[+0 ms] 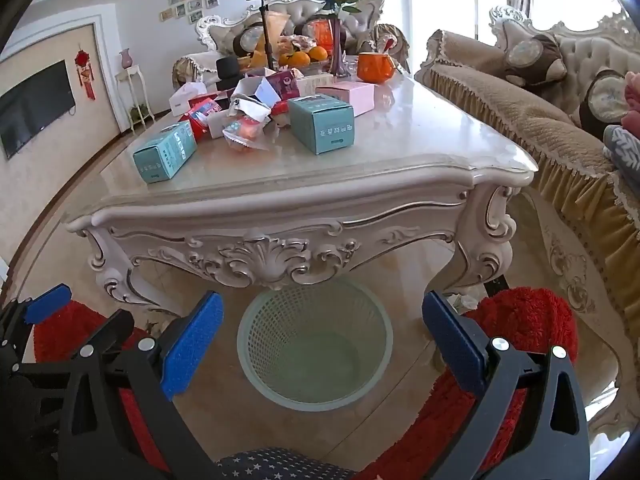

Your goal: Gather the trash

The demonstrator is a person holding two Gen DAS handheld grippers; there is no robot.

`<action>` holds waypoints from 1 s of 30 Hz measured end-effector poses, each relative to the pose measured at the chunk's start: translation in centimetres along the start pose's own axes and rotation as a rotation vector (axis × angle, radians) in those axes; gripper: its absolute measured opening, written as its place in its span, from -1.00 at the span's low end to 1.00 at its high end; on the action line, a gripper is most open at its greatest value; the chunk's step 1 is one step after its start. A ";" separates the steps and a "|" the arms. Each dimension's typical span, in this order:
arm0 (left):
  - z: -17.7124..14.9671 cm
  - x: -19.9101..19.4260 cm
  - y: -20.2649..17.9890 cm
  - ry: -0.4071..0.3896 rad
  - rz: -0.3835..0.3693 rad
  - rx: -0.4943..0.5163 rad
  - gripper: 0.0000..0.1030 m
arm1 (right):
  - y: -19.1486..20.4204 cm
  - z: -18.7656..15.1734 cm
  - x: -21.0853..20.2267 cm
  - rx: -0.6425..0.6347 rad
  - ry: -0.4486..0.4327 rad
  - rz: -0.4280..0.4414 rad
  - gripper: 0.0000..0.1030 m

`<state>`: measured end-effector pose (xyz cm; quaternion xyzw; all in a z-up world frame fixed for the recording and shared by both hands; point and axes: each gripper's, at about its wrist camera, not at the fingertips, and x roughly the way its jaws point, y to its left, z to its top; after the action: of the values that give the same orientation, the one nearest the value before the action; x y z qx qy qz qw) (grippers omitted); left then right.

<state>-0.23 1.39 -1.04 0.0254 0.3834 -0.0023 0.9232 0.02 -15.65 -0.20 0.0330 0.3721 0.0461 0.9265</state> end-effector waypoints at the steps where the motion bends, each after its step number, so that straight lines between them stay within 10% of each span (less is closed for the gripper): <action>1: 0.0 0.1 0.1 0.005 0.000 -0.002 0.88 | -0.1 0.1 0.0 -0.002 0.000 0.002 0.86; 30: -0.1 0.1 -0.7 0.001 0.005 0.034 0.88 | -0.5 -0.1 -0.1 0.017 -0.002 0.015 0.86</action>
<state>-0.29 0.74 -1.22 0.0420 0.3837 -0.0065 0.9225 -0.09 -16.16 -0.22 0.0438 0.3713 0.0496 0.9262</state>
